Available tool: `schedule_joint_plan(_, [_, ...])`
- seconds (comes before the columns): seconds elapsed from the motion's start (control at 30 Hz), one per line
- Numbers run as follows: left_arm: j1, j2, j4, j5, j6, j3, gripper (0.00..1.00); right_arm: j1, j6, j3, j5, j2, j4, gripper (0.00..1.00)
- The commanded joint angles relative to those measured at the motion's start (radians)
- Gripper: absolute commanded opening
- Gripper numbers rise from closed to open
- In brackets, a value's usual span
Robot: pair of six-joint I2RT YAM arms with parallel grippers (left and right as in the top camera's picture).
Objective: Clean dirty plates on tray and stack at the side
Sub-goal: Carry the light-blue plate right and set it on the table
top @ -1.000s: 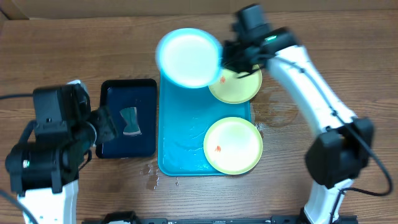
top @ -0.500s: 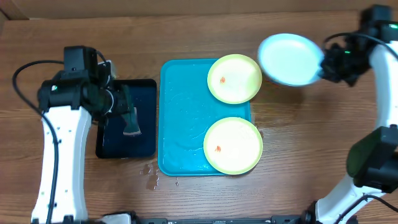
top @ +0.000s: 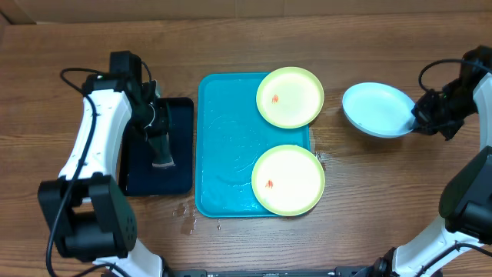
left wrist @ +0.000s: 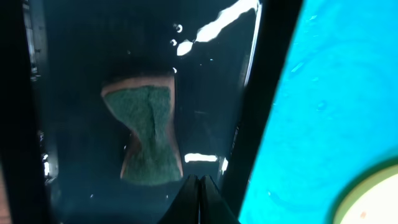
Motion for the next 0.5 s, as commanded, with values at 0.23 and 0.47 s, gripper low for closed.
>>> schedule_joint_plan(0.23, [-0.065,0.118,0.06,0.012,0.027,-0.003,0.04,0.013,0.005,-0.246,0.002,-0.026,0.189,0.04])
schedule_joint_plan(0.47, [-0.082,0.145,0.093,0.011,0.039,-0.006,0.04,0.016,0.005,-0.39,0.002,-0.026,0.315,0.04])
